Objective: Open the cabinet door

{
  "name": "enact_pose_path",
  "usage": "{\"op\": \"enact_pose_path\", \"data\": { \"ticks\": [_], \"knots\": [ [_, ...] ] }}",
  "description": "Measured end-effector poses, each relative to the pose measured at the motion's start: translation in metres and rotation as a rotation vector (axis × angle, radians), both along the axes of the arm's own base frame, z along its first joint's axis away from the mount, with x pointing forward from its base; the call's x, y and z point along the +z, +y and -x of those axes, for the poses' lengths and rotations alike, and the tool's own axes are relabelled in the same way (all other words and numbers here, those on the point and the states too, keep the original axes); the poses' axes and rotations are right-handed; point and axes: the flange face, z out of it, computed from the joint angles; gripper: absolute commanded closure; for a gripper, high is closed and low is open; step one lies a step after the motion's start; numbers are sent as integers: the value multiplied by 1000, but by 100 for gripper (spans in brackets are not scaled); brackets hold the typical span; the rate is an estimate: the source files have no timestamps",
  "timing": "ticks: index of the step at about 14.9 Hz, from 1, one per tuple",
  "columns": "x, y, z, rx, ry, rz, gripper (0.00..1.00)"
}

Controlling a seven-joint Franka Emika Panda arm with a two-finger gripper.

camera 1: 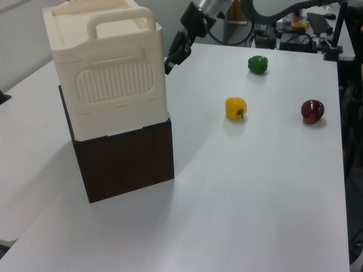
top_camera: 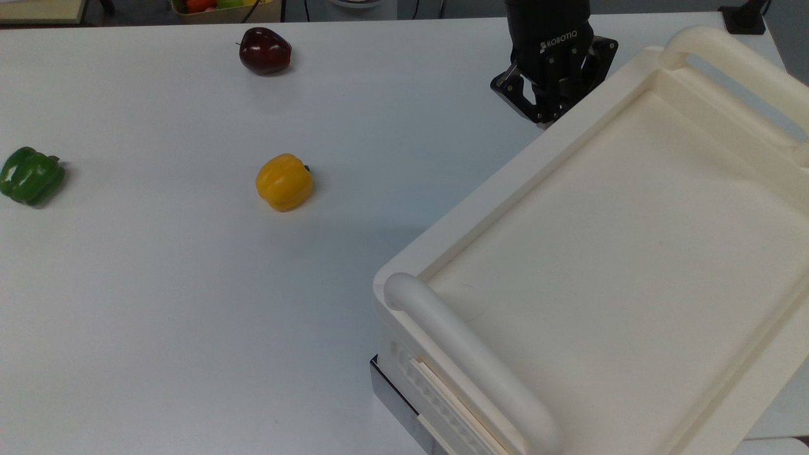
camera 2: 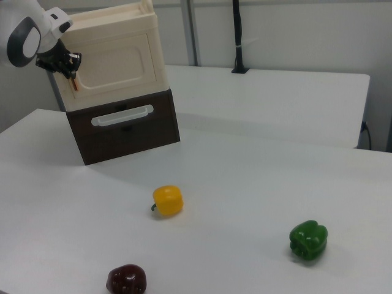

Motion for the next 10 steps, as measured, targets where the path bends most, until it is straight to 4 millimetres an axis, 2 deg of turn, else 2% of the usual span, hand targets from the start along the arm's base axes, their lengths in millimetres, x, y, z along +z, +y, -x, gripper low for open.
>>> {"op": "enact_pose_path", "data": {
  "ticks": [6, 9, 10],
  "knots": [
    [2, -10, 7, -8, 21, -1, 100],
    [13, -38, 18, -18, 99, 19, 97],
    [15, -49, 21, -24, 125, 25, 92]
  ]
}}
